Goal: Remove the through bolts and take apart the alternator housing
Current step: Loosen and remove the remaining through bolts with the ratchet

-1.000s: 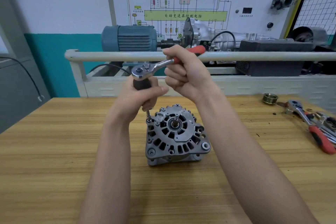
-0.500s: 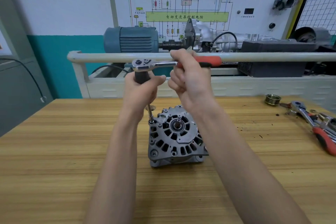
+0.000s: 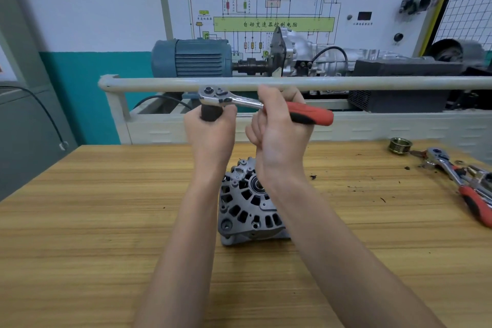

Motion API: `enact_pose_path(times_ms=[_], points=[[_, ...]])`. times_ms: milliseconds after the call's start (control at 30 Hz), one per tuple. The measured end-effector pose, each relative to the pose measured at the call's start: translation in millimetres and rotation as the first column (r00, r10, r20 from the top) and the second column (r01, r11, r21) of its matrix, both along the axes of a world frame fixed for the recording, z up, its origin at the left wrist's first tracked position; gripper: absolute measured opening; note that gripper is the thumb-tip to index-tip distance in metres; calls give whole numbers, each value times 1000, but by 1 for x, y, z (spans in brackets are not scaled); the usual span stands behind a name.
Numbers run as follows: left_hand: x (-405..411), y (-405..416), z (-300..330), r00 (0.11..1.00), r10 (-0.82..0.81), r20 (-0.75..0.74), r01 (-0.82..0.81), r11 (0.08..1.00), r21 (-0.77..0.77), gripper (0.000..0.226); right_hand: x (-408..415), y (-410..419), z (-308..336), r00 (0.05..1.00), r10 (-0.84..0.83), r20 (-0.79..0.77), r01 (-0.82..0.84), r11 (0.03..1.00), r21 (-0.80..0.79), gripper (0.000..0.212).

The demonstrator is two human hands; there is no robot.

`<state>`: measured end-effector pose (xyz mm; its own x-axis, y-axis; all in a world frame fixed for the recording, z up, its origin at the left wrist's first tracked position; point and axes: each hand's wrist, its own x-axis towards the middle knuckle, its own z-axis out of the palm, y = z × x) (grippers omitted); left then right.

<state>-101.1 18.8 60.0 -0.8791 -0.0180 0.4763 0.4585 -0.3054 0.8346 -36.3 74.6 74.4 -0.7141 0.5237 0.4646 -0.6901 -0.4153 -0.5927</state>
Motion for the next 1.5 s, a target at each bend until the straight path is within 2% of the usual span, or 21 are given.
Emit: enact_pose_path(times_ms=[67, 167, 233, 333, 367, 433, 533, 600, 633, 667, 733, 833, 867, 933, 1033, 1100, 1167, 1233, 1300, 1400, 1500], points=[[-2, -6, -1, 996, -72, -52, 68, 996, -65, 42, 0, 8, 8, 998, 37, 53, -38, 999, 26, 39], [-9, -25, -2, 906, -393, -156, 359, 910, -206, 41, -7, 28, 28, 944, 226, 242, -258, 960, 108, 44], [-13, -32, -3, 834, -529, -157, 487, 839, -244, 39, -12, 38, 38, 875, 327, 357, -404, 900, 166, 48], [-12, -34, -5, 753, -647, -120, 583, 741, -332, 39, -15, 40, 42, 828, 391, 403, -501, 838, 217, 53], [-11, -33, -5, 748, -654, -109, 590, 732, -341, 39, -14, 38, 40, 835, 393, 386, -491, 849, 198, 54], [-10, -30, -2, 799, -592, -102, 548, 788, -281, 41, -12, 33, 31, 889, 348, 297, -397, 909, 124, 50], [-8, -15, -1, 954, -290, -77, 281, 953, -111, 36, -6, 17, 13, 986, 122, 116, -128, 991, 41, 39], [-2, -2, -2, 996, -80, -36, 79, 996, -37, 32, -2, 7, 5, 999, 3, 37, -4, 1000, 26, 35], [0, 2, -2, 999, -35, -20, 35, 999, -12, 32, -1, 5, 5, 1000, -17, 23, 17, 1000, 26, 35], [0, 1, -3, 999, -36, -17, 36, 999, -10, 32, 0, 6, 7, 999, -11, 32, 10, 999, 32, 36], [-5, -9, -3, 984, -165, -64, 159, 983, -87, 35, -3, 15, 16, 991, 77, 111, -84, 994, 65, 39], [-12, -29, -1, 852, -502, -148, 462, 854, -239, 38, -11, 33, 35, 907, 289, 305, -340, 931, 129, 45], [-13, -33, -2, 812, -566, -144, 519, 812, -267, 39, -13, 36, 40, 873, 336, 353, -408, 900, 152, 48], [-11, -34, -3, 793, -598, -116, 550, 785, -287, 40, -15, 39, 44, 845, 368, 388, -462, 867, 185, 53], [-9, -28, -1, 847, -521, -107, 492, 844, -211, 41, -14, 33, 37, 891, 332, 310, -381, 918, 109, 51], [-7, -19, 1, 929, -355, -104, 343, 932, -122, 39, -10, 23, 25, 955, 220, 198, -233, 971, 44, 43], [-3, -8, -1, 990, -125, -65, 123, 992, -30, 31, -4, 9, 13, 992, 68, 107, -69, 998, 10, 38], [3, 2, -3, 999, 17, -31, -16, 999, 46, 27, 0, -2, 7, 998, -28, 57, 29, 1000, -9, 34], [4, 3, -3, 1000, 19, -21, -18, 998, 62, 21, 2, -4, 9, 998, -28, 62, 29, 1000, -9, 35], [-5, -14, -2, 983, -170, -74, 164, 983, -83, 27, -2, 11, 24, 984, 89, 152, -98, 994, 49, 38], [-11, -33, -2, 845, -516, -141, 470, 841, -267, 35, -9, 29, 39, 906, 272, 325, -337, 927, 164, 43]])
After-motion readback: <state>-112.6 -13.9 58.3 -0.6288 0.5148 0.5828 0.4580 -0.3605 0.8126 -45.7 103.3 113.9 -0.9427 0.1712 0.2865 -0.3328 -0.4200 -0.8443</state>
